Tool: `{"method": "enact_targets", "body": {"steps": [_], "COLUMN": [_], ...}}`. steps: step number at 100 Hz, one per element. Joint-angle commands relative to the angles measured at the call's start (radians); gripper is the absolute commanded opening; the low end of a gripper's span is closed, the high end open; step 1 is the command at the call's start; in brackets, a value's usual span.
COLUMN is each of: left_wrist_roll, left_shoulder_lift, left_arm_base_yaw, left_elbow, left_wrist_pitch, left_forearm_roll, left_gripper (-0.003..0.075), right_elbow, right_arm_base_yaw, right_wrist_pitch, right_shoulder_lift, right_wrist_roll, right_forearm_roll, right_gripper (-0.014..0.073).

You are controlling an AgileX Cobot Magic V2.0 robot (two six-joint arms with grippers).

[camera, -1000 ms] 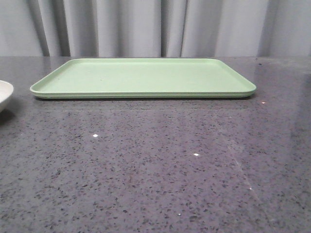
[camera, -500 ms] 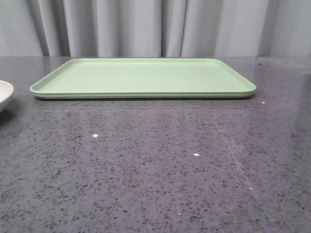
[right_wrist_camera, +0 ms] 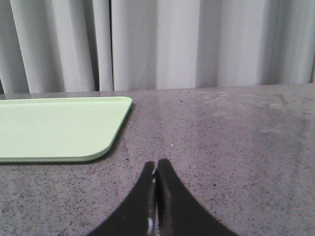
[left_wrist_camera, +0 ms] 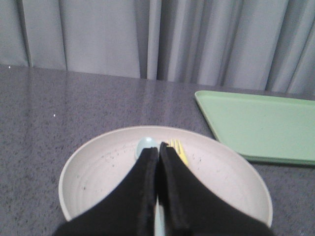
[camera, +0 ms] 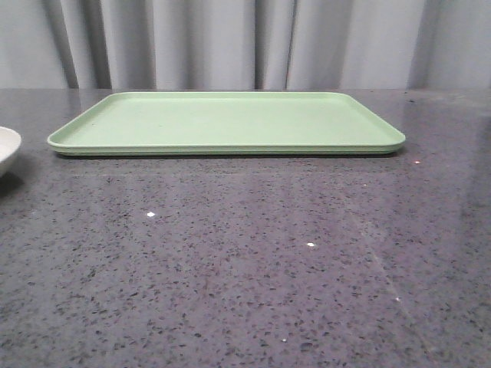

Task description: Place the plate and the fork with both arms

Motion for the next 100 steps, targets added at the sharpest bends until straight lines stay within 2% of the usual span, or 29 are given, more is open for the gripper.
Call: {"method": "enact_targets", "body": {"steps": [1,14,33,55,61,70,88,95,100], "left_wrist_roll": [-0.012,-0.012,-0.004,0.001,0.002,0.002,0.002,0.002,0.002], "left_shoulder_lift": [0.040,0.119,0.277,0.438,0.465,0.492,0.502,0.502,0.500], "left_arm_base_yaw": [-0.001,-0.001,-0.001,-0.001,-0.001,-0.001,-0.001,-0.001,-0.001], "left_elbow": [-0.111,-0.219,-0.385,-0.524,-0.540,-0.551,-0.551,-0.551,-0.551], "left_wrist_pitch": [-0.049,-0.018,0.156,0.227,0.223,0.216,0.196,0.196,0.191], "left_forearm_roll": [-0.012,-0.012,0.000,0.067,0.080,0.098,0.098,0.098,0.098], "left_gripper": [-0.0021,-0.0021,-0.0020,-0.0018,0.0006,0.0105,0.0370,0.0433,0.0445], "right_elbow": [-0.095,-0.206,-0.350,-0.460,-0.479,-0.504,-0.549,-0.561,-0.562], "right_arm_base_yaw": [-0.003,-0.003,-0.003,-0.003,-0.003,-0.003,-0.003,-0.003,-0.003], "right_wrist_pitch": [0.002,0.117,0.248,0.343,0.351,0.355,0.367,0.374,0.375], "right_shoulder_lift": [0.018,0.085,0.217,0.364,0.397,0.443,0.508,0.521,0.523], "right_wrist_roll": [-0.012,-0.012,-0.012,-0.012,-0.012,-0.012,-0.012,-0.012,-0.012], "right_forearm_roll": [-0.009,-0.010,-0.010,-0.010,-0.010,-0.010,-0.010,-0.010,-0.010], "right_gripper": [-0.0067,-0.0067,-0.0067,-0.0063,-0.0045,0.0048,0.0348,0.0440,0.0493]}}
